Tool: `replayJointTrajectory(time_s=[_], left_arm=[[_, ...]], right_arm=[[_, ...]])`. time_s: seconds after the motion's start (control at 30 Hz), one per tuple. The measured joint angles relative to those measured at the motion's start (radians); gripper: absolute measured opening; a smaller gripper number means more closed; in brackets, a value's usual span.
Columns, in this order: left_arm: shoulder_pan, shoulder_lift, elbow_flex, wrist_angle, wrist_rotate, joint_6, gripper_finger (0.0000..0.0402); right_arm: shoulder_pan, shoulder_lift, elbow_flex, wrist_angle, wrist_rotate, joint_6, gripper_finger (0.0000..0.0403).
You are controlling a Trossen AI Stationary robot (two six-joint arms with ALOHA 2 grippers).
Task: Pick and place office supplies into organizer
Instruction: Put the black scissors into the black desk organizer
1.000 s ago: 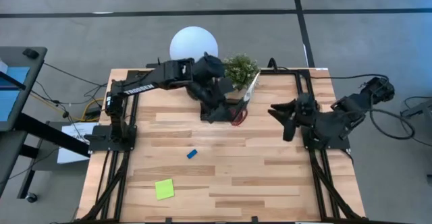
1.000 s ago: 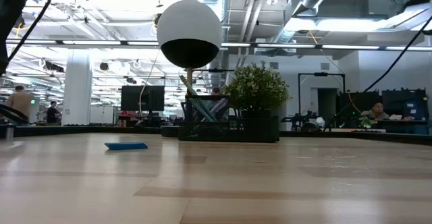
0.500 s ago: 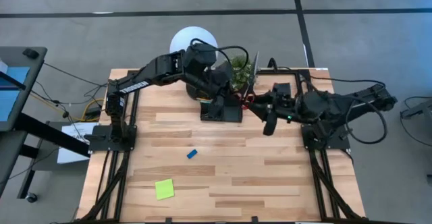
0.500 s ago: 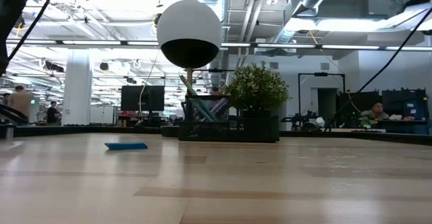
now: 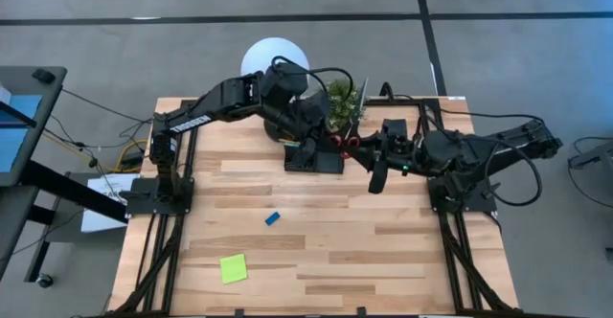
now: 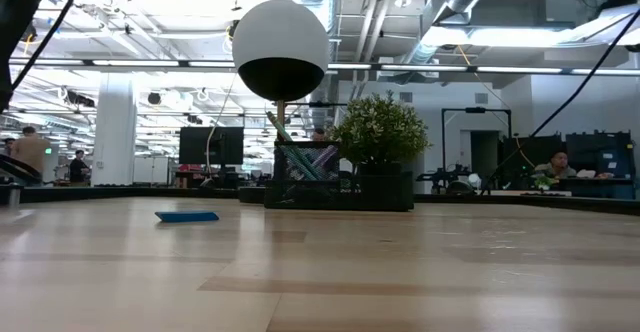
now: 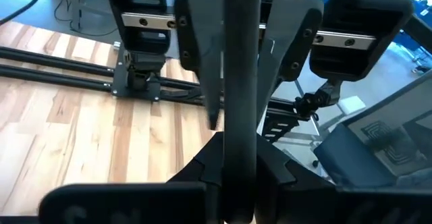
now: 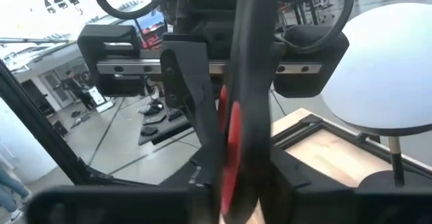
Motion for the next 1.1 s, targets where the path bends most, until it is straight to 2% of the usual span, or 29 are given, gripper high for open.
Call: replayJointTrajectory(time_s=[0.1, 0.4, 0.53, 0.67, 0.87, 0.97, 1.1], left_arm=[[-0.002, 0.000, 0.000, 0.000, -0.001, 0.003, 0.0026], [0.008, 0.000, 0.000, 0.004, -0.005, -0.013, 0.0086], [0.021, 0.000, 0.000, 0.000, -0.004, -0.058, 0.0097], [0.038, -0.030, 0.000, -0.004, 0.002, -0.088, 0.0098], [0.058, -0.127, 0.000, 0.037, -0.028, -0.091, 0.0098], [0.058, -0.179, 0.000, 0.058, -0.108, -0.091, 0.0098], [0.058, -0.241, 0.001, 0.075, -0.192, -0.091, 0.0098]], right_arm=[[-0.002, 0.000, 0.000, 0.002, -0.002, -0.013, 0.0023], [0.013, -0.035, -0.001, -0.009, 0.003, -0.010, 0.0024], [0.039, -0.057, -0.001, -0.036, 0.053, -0.008, 0.0024], [0.090, -0.101, -0.001, -0.144, 0.136, 0.009, 0.0024], [0.163, -0.160, -0.001, -0.377, 0.320, 0.011, 0.0024], [0.144, -0.169, 0.001, -0.463, 0.374, 0.003, 0.0024], [0.056, -0.159, 0.050, -0.566, 0.360, 0.002, 0.0024]])
